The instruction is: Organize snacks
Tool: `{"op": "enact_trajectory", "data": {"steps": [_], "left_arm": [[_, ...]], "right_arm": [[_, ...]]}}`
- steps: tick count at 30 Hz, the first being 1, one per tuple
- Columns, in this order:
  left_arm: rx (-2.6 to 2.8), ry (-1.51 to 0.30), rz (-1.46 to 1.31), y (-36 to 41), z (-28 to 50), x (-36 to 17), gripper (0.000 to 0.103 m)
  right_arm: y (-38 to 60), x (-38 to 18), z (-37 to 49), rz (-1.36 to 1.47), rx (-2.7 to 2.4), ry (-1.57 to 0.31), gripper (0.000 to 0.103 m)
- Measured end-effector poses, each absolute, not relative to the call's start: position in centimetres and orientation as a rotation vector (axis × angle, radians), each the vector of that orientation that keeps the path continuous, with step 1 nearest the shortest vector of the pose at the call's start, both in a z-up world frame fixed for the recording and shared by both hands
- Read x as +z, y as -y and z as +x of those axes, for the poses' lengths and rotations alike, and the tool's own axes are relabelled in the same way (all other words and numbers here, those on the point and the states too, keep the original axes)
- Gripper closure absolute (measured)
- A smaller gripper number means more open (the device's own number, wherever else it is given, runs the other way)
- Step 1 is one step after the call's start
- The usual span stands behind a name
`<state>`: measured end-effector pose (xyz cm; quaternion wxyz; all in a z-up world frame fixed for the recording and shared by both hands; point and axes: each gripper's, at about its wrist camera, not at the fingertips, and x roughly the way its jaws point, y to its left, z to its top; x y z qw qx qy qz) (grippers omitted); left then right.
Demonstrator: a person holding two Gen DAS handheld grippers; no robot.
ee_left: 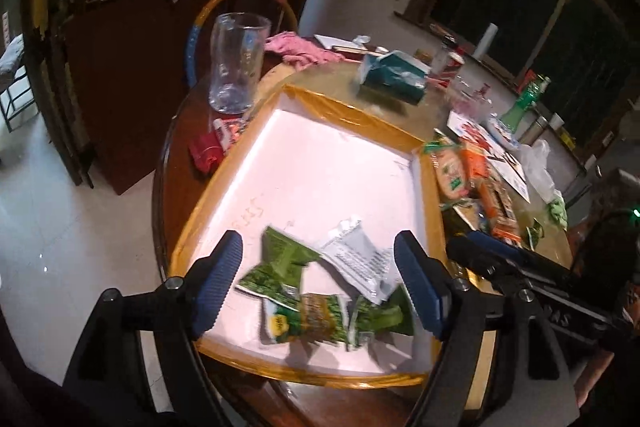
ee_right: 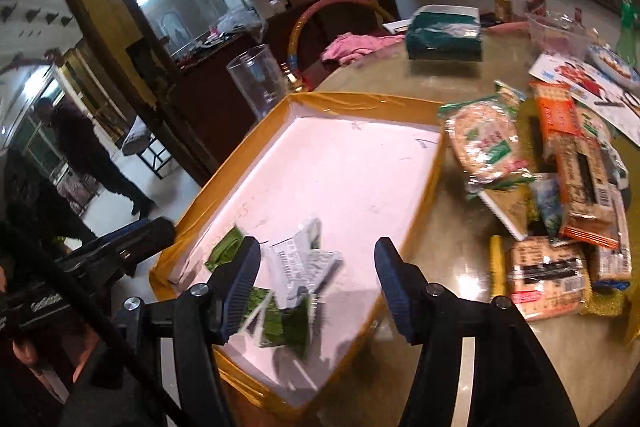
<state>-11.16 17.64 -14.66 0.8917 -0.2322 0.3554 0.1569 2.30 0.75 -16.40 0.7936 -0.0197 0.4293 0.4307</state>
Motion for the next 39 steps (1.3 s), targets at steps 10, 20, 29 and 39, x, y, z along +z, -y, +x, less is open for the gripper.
{"op": "enact_trajectory", "data": {"steps": [10, 20, 29, 39], "left_arm": [[0.281, -0.764, -0.413, -14.5, -9.7, -14.6, 0.024], [0.263, -0.779, -0.37, -10.0, -10.0, -13.4, 0.024], [0.228, -0.793, -0.326, -4.6, -9.7, -12.7, 0.022], [0.168, -0.852, -0.332, -0.4, -8.2, -13.8, 0.022]], "right_arm": [[2.6, -17.2, 4.9, 0.034, 0.839, -0.96, 0.035], [5.6, -17.3, 4.5, 0.047, 0.851, -0.969, 0.032], [10.8, -17.2, 4.4, 0.09, 0.825, -0.958, 0.032], [15.5, -19.0, 5.5, 0.104, 0.784, -0.991, 0.032]]}}
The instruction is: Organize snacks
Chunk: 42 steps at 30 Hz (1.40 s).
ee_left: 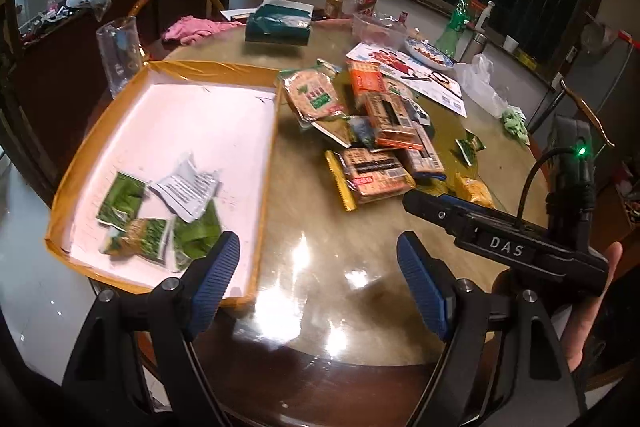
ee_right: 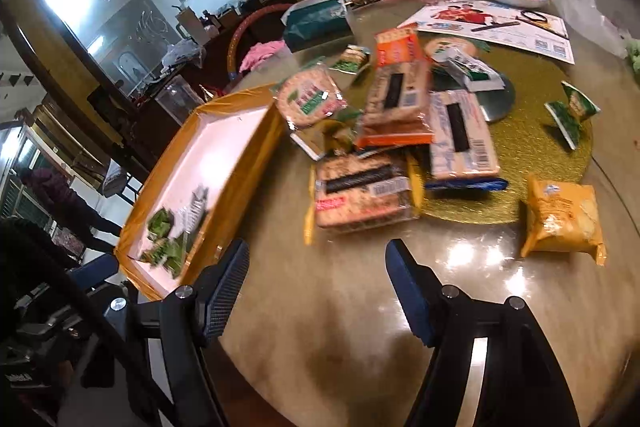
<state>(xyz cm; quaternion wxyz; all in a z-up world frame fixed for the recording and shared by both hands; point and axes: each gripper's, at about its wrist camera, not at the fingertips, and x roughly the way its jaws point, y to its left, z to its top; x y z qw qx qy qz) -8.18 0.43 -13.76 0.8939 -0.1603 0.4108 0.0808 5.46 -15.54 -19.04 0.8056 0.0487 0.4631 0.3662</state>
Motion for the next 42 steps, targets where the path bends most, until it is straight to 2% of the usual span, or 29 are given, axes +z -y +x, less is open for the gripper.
{"op": "enact_trajectory", "data": {"steps": [12, 20, 23, 26, 28, 32, 36, 42], "left_arm": [[0.135, -0.884, -0.339, 1.7, -6.0, -14.9, 0.022], [0.154, -0.905, -0.347, 0.8, -4.8, -15.8, 0.022], [0.152, -0.917, -0.357, 0.6, -3.9, -16.1, 0.022], [0.112, -0.938, -0.349, 0.9, -1.9, -16.4, 0.02], [0.082, -0.972, -0.34, 1.2, 0.6, -17.0, 0.019], [0.073, -1.063, -0.307, 1.8, 6.3, -19.8, 0.018], [0.093, -1.151, -0.312, 2.6, 10.0, -22.9, 0.016], [0.216, -1.126, -0.349, 3.7, 11.4, -23.1, 0.01]], "right_arm": [[24.0, -20.8, 8.8, 0.246, 0.584, -0.998, 0.032], [25.7, -20.4, 12.3, 0.198, 0.402, -0.945, 0.032], [27.3, -20.5, 12.9, 0.268, 0.363, -0.942, 0.032], [27.5, -20.7, 14.2, 0.213, 0.28, -0.94, 0.023], [27.0, -21.6, 15.4, 0.139, 0.231, -0.953, 0.022], [26.4, -23.3, 15.7, 0.198, 0.325, -1.033, 0.021], [24.6, -23.5, 14.1, 0.104, 0.321, -0.982, 0.021], [23.0, -24.0, 13.7, -0.001, 0.284, -0.928, 0.02]]}}
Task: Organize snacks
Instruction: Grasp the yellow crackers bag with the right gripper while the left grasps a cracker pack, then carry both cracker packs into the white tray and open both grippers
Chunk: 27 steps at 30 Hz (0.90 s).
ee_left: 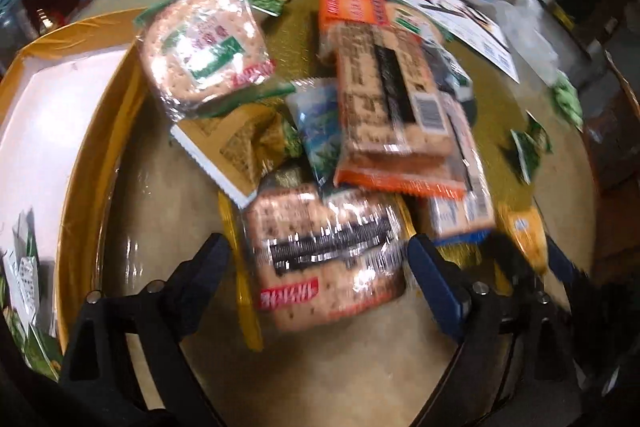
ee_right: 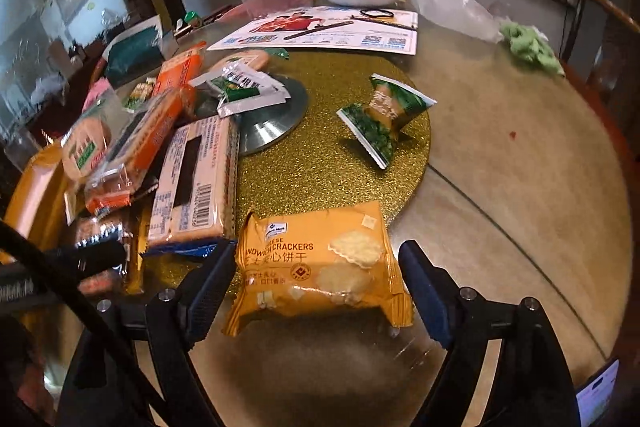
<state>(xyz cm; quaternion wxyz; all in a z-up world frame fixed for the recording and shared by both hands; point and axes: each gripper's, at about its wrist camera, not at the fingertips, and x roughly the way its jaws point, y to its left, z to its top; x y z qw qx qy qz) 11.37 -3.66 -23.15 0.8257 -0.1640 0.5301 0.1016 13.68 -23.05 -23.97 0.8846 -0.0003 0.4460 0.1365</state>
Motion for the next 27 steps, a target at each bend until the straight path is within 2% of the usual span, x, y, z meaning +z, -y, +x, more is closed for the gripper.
{"op": "enact_trajectory", "data": {"steps": [5, 7, 9, 10, 12, 15, 20, 23, 27], "left_arm": [[0.278, -1.114, -0.211, 5.4, 12.1, -23.9, 0.008], [0.277, -1.085, -0.213, 5.3, 11.2, -23.9, 0.01], [0.265, -1.074, -0.201, 5.0, 9.9, -23.7, 0.02], [0.254, -1.074, -0.193, 5.0, 8.8, -23.6, 0.022], [0.24, -1.09, -0.193, 4.8, 7.8, -23.5, 0.023], [0.22, -1.103, -0.192, 4.5, 4.7, -23.3, 0.023], [0.217, -1.086, -0.166, 4.5, 1.0, -23.4, 0.019], [0.206, -1.076, -0.155, 4.9, 0.0, -23.2, 0.028], [0.12, -1.083, -0.175, 5.3, -1.0, -22.5, 0.03]], "right_arm": [[22.2, -24.2, 13.4, -0.058, 0.262, -0.907, 0.021], [22.4, -24.2, 13.3, -0.059, 0.26, -0.902, 0.028], [22.4, -24.1, 13.2, -0.069, 0.255, -0.898, 0.033], [22.3, -24.1, 13.2, -0.077, 0.252, -0.897, 0.035], [22.0, -24.1, 13.1, -0.088, 0.253, -0.895, 0.042], [21.9, -23.9, 13.0, -0.09, 0.262, -0.904, 0.047], [22.5, -23.6, 11.5, -0.065, 0.284, -0.928, 0.049], [23.1, -23.4, 9.7, 0.004, 0.368, -0.937, 0.049], [23.7, -22.2, 7.8, 0.053, 0.425, -0.913, 0.049]]}}
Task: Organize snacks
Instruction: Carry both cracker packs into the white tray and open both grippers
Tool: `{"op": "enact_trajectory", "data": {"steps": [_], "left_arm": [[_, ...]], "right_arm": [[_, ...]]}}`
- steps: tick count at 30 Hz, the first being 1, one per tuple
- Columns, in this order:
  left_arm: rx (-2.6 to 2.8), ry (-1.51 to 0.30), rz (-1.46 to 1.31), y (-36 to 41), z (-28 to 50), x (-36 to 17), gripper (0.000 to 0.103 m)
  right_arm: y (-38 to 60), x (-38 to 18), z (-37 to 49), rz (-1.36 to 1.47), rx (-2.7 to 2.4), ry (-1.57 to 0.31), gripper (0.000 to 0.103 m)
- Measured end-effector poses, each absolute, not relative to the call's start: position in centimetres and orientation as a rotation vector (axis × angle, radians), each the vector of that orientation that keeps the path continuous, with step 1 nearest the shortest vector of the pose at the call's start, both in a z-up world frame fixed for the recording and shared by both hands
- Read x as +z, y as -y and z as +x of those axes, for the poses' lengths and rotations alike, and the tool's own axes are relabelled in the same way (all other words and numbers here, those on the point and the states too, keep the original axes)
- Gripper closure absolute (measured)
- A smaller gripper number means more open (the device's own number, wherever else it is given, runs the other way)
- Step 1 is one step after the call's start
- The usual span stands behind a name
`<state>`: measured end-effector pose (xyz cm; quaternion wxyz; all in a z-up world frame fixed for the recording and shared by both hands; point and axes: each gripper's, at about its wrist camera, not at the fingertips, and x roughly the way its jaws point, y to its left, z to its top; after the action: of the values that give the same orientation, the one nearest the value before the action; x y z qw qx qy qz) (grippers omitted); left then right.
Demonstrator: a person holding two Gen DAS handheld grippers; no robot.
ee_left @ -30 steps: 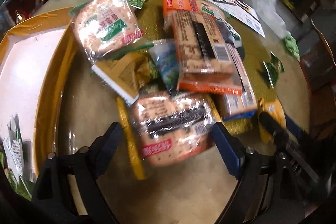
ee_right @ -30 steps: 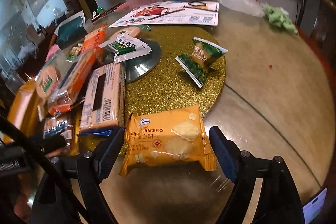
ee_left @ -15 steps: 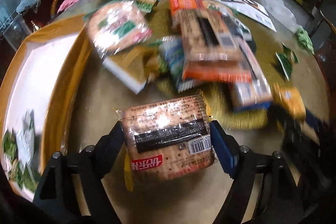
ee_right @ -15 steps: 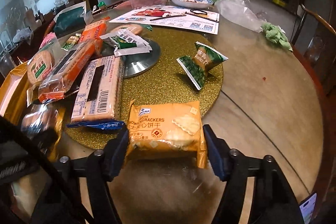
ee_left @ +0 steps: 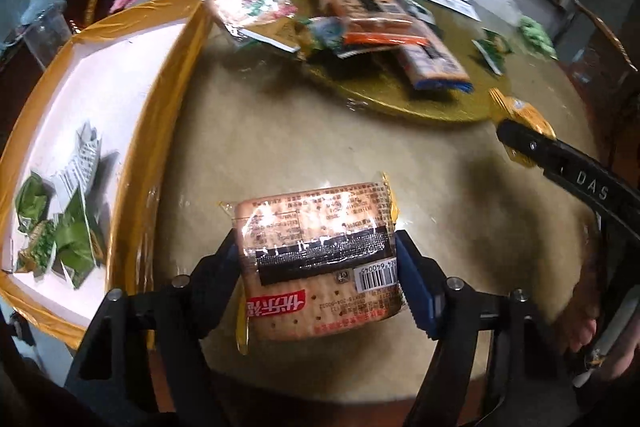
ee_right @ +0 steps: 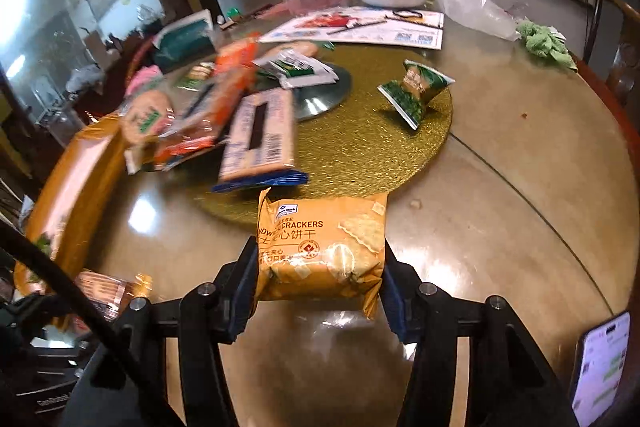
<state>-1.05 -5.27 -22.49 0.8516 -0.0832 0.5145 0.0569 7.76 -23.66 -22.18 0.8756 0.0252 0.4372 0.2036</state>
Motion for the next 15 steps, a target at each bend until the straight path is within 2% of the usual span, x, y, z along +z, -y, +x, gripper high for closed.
{"op": "enact_trajectory", "data": {"steps": [3, 8, 15], "left_arm": [[0.064, -1.058, -0.236, 5.0, -2.3, -21.4, 0.03], [0.011, -0.936, -0.31, 3.5, -5.9, -16.3, 0.031], [0.112, -0.804, -0.365, -3.3, -9.8, -10.6, 0.031]], "right_arm": [[23.4, -20.6, 6.5, 0.08, 0.485, -0.878, 0.049], [21.3, -17.6, 4.8, 0.098, 0.608, -0.818, 0.049], [16.4, -14.7, 4.0, 0.095, 0.777, -0.796, 0.049]]}}
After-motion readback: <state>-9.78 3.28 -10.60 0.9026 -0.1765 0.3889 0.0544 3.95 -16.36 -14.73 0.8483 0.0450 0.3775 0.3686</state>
